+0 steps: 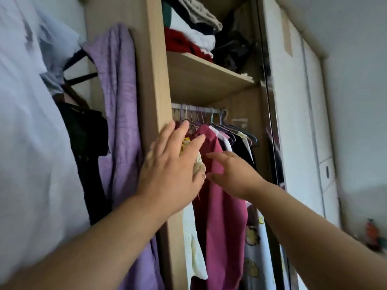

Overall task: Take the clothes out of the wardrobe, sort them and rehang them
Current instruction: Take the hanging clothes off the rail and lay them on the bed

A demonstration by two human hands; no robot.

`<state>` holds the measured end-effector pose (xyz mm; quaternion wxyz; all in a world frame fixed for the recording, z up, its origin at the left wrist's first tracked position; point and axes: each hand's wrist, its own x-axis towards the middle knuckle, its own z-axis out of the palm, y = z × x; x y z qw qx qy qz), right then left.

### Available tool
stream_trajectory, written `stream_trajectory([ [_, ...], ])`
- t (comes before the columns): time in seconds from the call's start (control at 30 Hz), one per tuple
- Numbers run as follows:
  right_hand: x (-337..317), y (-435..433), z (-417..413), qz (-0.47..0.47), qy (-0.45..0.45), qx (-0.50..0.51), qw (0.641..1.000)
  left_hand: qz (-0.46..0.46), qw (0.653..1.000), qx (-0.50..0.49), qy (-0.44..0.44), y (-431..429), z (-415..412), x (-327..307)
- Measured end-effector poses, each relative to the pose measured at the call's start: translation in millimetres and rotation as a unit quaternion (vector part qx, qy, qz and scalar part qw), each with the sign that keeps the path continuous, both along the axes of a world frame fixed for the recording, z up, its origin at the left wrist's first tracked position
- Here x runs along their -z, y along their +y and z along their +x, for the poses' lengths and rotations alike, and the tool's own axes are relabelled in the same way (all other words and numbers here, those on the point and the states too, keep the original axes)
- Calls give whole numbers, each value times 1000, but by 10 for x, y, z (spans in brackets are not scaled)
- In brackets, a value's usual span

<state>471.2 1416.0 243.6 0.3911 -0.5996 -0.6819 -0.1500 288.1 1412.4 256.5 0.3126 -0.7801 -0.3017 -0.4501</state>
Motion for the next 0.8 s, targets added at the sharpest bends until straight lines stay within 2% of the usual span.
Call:
stream_trajectory([
  [0.13,-338,487,133,23,-6,-57,998,38,994,-75,-67,152,82,-477],
  [0.27,-577,916,261,33,-16,-91,995,36,979,-88,-178,253,222,-759],
  [0.43,-755,1395,238,4,-63,-96,993,24,954,-91,-284,319,313,-769],
  [0.57,-817,1732,127,-19,-74,-104,992,41,942,-105,-316,346,315,-751],
  [0.8,-956,2198,48,-58,69,-94,991,83,934,-128,-324,363,307,-731],
])
